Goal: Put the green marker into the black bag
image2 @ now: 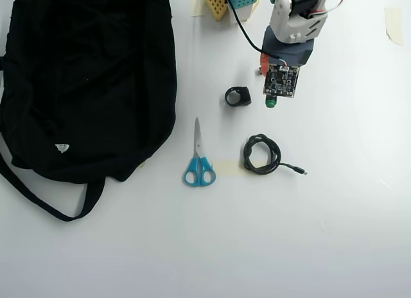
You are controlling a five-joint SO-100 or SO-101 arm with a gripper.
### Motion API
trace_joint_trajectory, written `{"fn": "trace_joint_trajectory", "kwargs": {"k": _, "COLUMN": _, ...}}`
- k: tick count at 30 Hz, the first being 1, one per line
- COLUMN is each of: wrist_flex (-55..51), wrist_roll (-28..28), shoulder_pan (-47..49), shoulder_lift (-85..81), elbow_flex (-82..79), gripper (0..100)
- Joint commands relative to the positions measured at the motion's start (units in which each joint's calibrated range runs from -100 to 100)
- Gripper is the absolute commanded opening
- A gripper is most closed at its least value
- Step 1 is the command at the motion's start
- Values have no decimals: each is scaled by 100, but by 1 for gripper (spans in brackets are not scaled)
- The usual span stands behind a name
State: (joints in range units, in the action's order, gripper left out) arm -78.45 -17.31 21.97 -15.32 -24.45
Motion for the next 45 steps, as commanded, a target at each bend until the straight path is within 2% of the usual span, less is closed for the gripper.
{"fn": "trace_joint_trajectory", "kwargs": {"k": 1, "wrist_flex": 58, "wrist_roll": 184, "shoulder_pan": -185, "shoulder_lift": -817, "elbow_flex": -304, "gripper": 2}}
{"fn": "trace_joint_trajectory", "kwargs": {"k": 8, "wrist_flex": 67, "wrist_roll": 683, "shoulder_pan": -843, "shoulder_lift": -1174, "elbow_flex": -286, "gripper": 2}}
{"fn": "trace_joint_trajectory", "kwargs": {"k": 23, "wrist_flex": 429, "wrist_roll": 1044, "shoulder_pan": -2728, "shoulder_lift": -1373, "elbow_flex": -259, "gripper": 2}}
{"fn": "trace_joint_trajectory", "kwargs": {"k": 28, "wrist_flex": 489, "wrist_roll": 1039, "shoulder_pan": -3311, "shoulder_lift": -1373, "elbow_flex": -152, "gripper": 2}}
{"fn": "trace_joint_trajectory", "kwargs": {"k": 33, "wrist_flex": 1049, "wrist_roll": 1002, "shoulder_pan": -4007, "shoulder_lift": -1373, "elbow_flex": -152, "gripper": 2}}
{"fn": "trace_joint_trajectory", "kwargs": {"k": 45, "wrist_flex": 1669, "wrist_roll": 992, "shoulder_pan": -6243, "shoulder_lift": -1257, "elbow_flex": 73, "gripper": 2}}
